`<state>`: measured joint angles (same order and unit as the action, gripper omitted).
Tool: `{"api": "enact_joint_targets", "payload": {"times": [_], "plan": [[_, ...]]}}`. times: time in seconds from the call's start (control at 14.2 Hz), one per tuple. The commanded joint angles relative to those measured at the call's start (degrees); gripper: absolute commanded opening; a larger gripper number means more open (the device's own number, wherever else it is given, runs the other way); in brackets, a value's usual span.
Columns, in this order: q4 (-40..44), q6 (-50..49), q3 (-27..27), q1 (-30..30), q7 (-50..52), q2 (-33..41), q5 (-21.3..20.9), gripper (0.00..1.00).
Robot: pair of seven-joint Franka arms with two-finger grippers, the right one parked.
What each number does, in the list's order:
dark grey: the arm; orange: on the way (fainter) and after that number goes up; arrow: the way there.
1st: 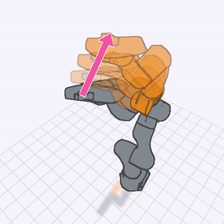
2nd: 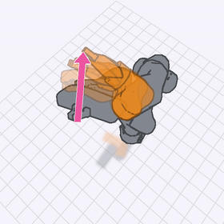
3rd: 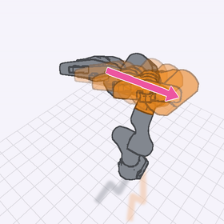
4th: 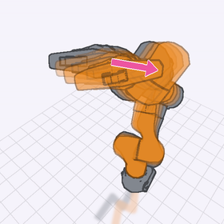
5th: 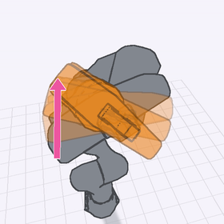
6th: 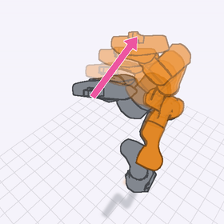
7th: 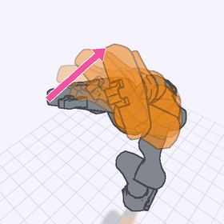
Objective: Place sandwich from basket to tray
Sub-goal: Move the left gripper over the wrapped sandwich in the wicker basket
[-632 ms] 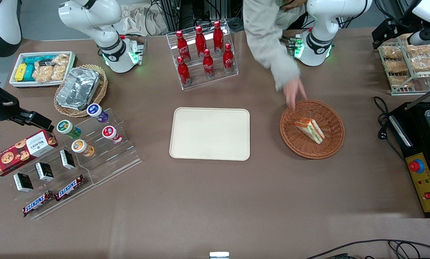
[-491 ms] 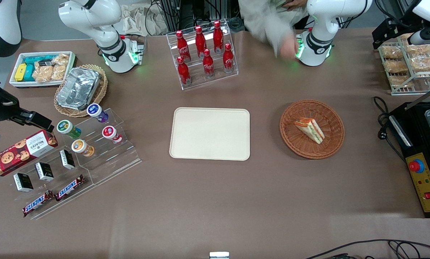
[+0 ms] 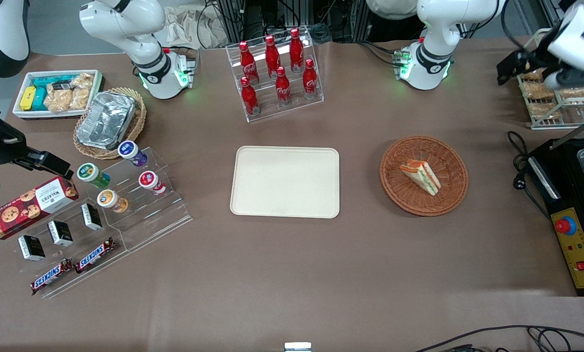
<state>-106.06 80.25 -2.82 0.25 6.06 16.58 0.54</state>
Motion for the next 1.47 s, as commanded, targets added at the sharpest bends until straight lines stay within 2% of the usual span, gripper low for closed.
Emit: {"api": "enact_joint_targets", "payload": {"times": [0.0, 0.14, 0.35, 0.49, 0.63, 0.84, 0.98, 1.19, 1.4], "plan": [[-14.4, 10.3, 0.2, 0.4, 0.7, 7.3, 1.7, 1.00], [-21.6, 16.2, 0.2, 0.4, 1.3, 9.7, 2.8, 1.00], [-23.6, 18.6, -0.1, -0.2, 12.0, 6.6, 3.1, 1.00], [-24.0, 22.0, -0.2, -0.4, 13.6, 3.2, 4.4, 1.00], [-27.2, 29.7, -0.2, -0.4, 14.7, 1.4, 7.8, 1.00], [-33.1, 42.4, -0.4, -0.5, 18.1, -1.7, 9.4, 1.00], [-33.2, 45.4, -0.9, -0.9, 20.9, -4.6, 10.1, 1.00], [-32.8, 51.0, -1.7, -2.7, 33.0, -9.2, 10.1, 1.00], [-33.2, 56.0, -1.8, -3.8, 39.5, -11.9, 10.1, 1.00]]}}
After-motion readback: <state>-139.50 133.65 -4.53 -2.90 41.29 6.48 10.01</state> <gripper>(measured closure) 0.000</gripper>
